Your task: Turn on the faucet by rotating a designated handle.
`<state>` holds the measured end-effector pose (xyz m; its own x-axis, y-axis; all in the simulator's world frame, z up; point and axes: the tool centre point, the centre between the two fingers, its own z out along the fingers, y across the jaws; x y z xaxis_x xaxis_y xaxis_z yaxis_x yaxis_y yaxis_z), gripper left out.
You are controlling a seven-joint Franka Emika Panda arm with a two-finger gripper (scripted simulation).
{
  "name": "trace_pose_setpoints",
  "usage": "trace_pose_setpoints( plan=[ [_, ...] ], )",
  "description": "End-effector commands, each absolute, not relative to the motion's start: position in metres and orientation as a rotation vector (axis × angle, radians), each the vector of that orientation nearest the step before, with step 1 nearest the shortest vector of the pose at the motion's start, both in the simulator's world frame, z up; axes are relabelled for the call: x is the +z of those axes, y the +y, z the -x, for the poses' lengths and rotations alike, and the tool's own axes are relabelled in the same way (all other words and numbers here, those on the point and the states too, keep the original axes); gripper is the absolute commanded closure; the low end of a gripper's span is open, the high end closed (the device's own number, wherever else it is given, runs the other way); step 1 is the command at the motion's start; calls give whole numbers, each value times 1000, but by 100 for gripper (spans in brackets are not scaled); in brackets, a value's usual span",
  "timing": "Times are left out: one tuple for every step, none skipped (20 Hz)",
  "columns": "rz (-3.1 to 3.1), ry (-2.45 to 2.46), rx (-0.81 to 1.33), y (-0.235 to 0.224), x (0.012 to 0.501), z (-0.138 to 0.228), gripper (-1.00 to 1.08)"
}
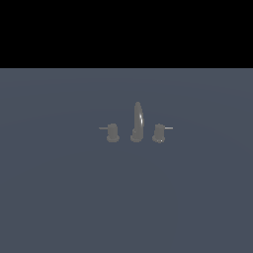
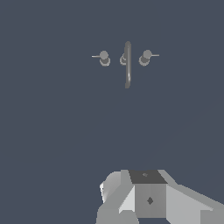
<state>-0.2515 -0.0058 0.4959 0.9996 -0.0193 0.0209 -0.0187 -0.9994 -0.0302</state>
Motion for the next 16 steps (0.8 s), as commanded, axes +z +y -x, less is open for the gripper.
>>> trace_pose_setpoints(
  plan=[
    [3111,30,-33,-6,496,251,108],
    [3111,31,-33,-6,496,251,108],
    [3111,33,-33,-5,495,251,108],
    [3111,37,-33,-5,495,251,108],
    [3111,43,-33,-4,494,250,108],
    [3111,50,-33,-3,492,250,108],
    [3111,59,-33,-2,491,249,108],
    [3111,70,-32,0,489,248,108],
    [3111,82,-32,2,487,247,108],
    [3110,96,-32,3,484,246,108],
    [3110,112,-32,6,482,245,108],
    [3109,129,-32,8,479,244,108],
    [3109,148,-31,10,475,242,108],
    [3108,169,-31,13,472,240,108],
    [3107,191,-31,16,468,238,108],
    [3105,215,-30,19,464,236,108]
  ],
)
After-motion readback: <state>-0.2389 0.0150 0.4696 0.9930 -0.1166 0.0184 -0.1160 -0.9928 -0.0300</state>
